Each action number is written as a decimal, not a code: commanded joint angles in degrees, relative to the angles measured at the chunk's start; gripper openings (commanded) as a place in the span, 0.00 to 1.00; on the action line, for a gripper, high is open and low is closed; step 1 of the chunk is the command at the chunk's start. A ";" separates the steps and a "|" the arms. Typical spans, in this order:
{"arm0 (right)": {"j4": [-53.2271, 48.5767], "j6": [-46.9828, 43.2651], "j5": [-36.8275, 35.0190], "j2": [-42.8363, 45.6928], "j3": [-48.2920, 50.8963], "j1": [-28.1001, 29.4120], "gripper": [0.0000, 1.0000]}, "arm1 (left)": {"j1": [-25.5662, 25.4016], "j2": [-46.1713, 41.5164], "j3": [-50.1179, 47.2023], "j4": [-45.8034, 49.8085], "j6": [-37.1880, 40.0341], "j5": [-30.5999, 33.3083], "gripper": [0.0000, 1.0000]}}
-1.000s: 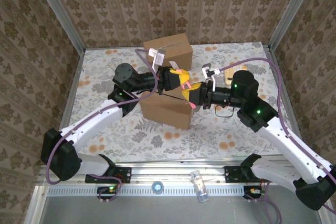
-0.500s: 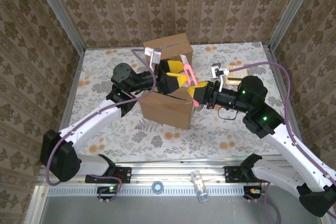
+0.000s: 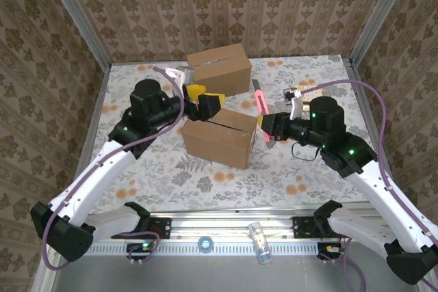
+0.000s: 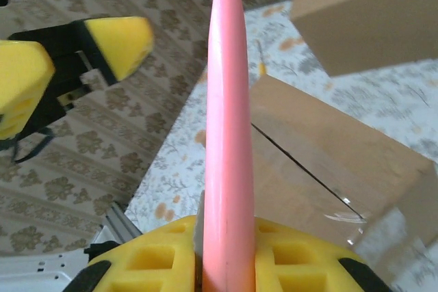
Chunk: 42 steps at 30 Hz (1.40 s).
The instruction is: Unpack the express box
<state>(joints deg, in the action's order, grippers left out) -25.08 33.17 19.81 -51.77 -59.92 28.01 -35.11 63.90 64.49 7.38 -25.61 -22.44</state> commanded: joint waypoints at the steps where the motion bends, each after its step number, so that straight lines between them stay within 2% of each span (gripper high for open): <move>1: -4.42 3.06 -0.11 -0.17 1.21 -1.91 0.00 | 1.03 2.58 2.43 17.42 6.27 15.13 1.00; 5: -4.85 4.42 0.18 0.71 4.14 -3.50 0.00 | 5.18 5.80 1.40 18.07 4.54 17.37 1.00; 9: -5.37 4.80 -2.83 2.24 7.49 -4.17 0.00 | 11.86 7.53 -3.67 12.11 0.15 9.17 1.00; 12: -3.79 4.98 -5.94 2.67 10.44 -4.53 0.00 | 13.56 8.41 -7.70 7.90 -2.18 4.45 1.00; 17: -1.51 5.20 -12.86 0.88 12.50 -4.67 0.00 | 13.59 9.00 -12.96 3.97 -4.38 0.81 1.00; 24: 4.27 5.76 -19.58 -6.39 13.69 -4.65 0.00 | 12.70 6.64 -19.94 -3.80 -8.26 -3.29 1.00; 32: 10.11 5.18 -19.84 -15.14 12.83 -4.56 0.00 | 9.38 3.83 -21.99 -4.89 -10.47 -3.19 1.00; 38: 12.64 4.71 -18.19 -20.12 11.24 -4.60 0.00 | 9.35 0.94 -22.50 -3.32 -11.07 -2.36 1.00; 42: 12.80 4.65 -18.05 -20.98 10.40 -4.55 0.00 | 9.34 0.14 -20.69 0.45 -8.57 1.05 1.00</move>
<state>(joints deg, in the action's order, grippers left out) -14.68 37.93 1.91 -72.53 -46.85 23.62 -25.54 65.12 42.61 4.78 -35.53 -23.73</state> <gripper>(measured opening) 0.176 0.997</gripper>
